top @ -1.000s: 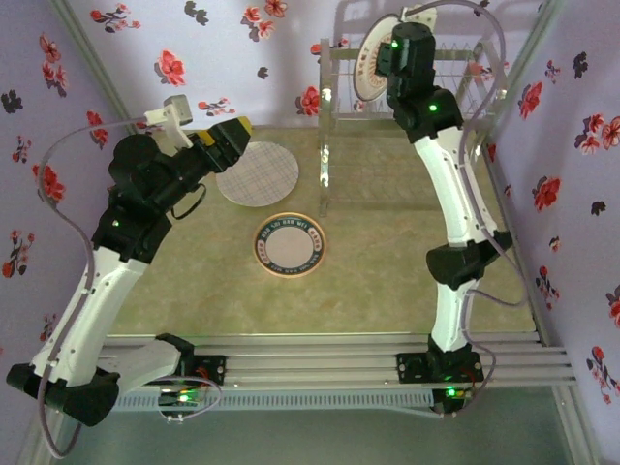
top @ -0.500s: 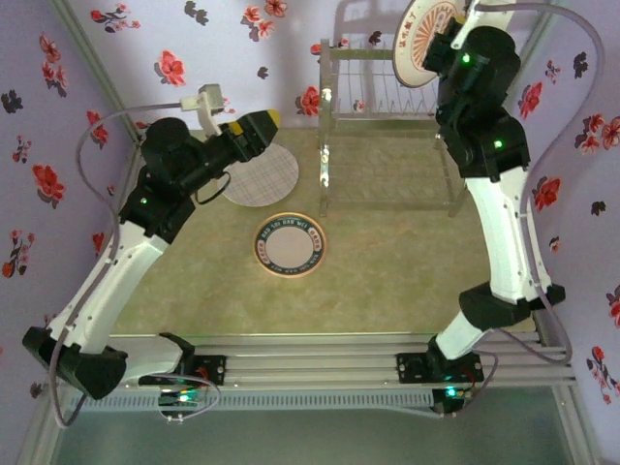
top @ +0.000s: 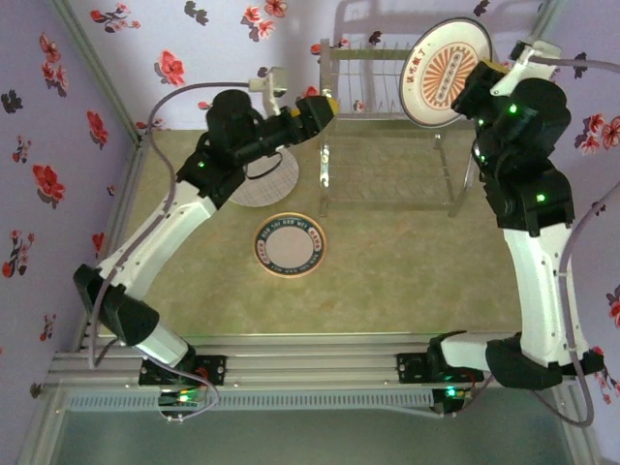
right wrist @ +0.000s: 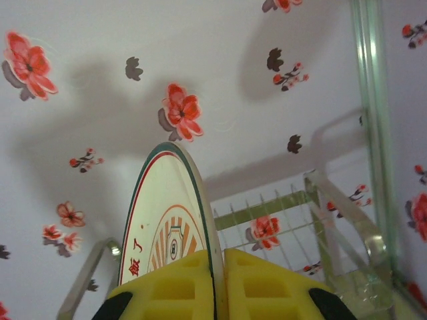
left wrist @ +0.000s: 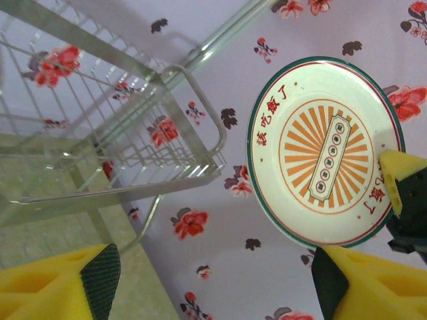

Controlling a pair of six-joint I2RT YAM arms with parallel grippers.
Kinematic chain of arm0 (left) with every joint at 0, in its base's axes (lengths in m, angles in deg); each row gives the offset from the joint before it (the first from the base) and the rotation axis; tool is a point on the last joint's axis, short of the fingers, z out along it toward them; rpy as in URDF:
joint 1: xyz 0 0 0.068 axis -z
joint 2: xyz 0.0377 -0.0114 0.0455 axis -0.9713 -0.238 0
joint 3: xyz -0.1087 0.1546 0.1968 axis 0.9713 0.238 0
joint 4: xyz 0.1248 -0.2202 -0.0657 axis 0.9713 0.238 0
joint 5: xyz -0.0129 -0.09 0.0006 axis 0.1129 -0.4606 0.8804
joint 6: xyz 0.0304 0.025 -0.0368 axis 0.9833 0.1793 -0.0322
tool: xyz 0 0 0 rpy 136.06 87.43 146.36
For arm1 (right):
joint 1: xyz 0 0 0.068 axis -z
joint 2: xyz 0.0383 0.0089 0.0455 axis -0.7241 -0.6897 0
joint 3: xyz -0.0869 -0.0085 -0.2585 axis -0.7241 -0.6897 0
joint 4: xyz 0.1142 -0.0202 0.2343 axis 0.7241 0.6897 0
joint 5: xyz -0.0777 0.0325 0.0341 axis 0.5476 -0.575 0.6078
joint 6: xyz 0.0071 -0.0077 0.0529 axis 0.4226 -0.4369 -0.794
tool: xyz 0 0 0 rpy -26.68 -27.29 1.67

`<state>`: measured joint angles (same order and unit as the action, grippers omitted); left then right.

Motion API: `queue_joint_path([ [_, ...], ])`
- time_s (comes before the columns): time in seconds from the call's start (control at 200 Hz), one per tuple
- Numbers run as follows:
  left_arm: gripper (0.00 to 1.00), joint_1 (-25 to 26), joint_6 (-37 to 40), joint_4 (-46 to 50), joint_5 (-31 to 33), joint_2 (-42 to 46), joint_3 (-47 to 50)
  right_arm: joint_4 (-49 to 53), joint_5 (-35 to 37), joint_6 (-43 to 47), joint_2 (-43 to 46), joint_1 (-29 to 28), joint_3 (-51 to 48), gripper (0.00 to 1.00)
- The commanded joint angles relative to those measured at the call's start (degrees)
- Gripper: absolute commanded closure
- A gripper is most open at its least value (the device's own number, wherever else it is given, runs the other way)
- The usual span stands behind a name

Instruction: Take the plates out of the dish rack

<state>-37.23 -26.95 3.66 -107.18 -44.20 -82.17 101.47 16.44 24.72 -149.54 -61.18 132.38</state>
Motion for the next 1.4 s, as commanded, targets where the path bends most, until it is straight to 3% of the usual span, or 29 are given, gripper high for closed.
queue_joint_path([
  [0.0, 0.23, 1.65, -3.63, -0.13, -1.59, -2.49, -4.14, -2.8, -7.68, -6.42, 2.04, 1.4, -1.44, 1.0],
  [0.215, 0.26, 3.34, -6.38, -1.28, -1.7, -6.55, -7.26, -2.15, -16.58, -11.73, 2.22, 2.67, -2.02, 1.0],
  [0.665, 0.32, 3.37, -8.08, -1.77, -2.73, -7.71, -8.61, -4.55, -23.34, -19.81, 3.3, 2.79, -7.74, 1.0],
  [0.97, 0.64, 2.83, -9.06, -1.71, -3.55, -7.62, -8.52, -8.03, -25.62, -23.89, 3.91, 2.91, -12.46, 1.0],
  [1.185, 1.0, 2.66, -10.25, -3.45, -4.14, -7.14, -7.22, -9.61, -28.7, -25.95, 3.86, 3.66, -15.45, 1.0],
  [1.395, 1.0, 2.66, -10.12, -5.61, -4.49, -6.23, -5.63, -9.32, -31.2, -26.09, 3.78, 4.41, -16.45, 1.0],
])
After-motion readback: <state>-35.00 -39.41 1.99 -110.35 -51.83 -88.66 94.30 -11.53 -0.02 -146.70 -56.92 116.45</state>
